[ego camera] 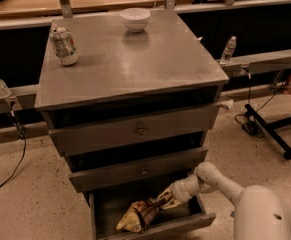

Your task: Pick brown chip bag from bottom drawer and place on counter

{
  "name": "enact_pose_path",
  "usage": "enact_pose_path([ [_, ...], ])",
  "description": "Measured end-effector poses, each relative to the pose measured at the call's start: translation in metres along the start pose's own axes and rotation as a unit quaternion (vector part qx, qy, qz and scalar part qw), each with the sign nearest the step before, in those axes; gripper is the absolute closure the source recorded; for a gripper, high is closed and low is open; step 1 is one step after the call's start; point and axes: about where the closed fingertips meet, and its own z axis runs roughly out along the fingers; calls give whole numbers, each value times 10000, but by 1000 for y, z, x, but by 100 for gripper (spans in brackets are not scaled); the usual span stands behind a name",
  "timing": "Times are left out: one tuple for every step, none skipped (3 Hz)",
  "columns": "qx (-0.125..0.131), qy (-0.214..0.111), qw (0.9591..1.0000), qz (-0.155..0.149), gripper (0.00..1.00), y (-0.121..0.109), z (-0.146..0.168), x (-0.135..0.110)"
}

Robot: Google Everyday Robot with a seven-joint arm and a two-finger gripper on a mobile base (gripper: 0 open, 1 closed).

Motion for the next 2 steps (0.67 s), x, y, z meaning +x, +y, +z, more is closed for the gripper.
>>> enact_pose_path([
  [456, -711, 9962, -199, 100, -14, -4, -18],
  [793, -1487, 9846, -474, 100, -23, -19, -46],
])
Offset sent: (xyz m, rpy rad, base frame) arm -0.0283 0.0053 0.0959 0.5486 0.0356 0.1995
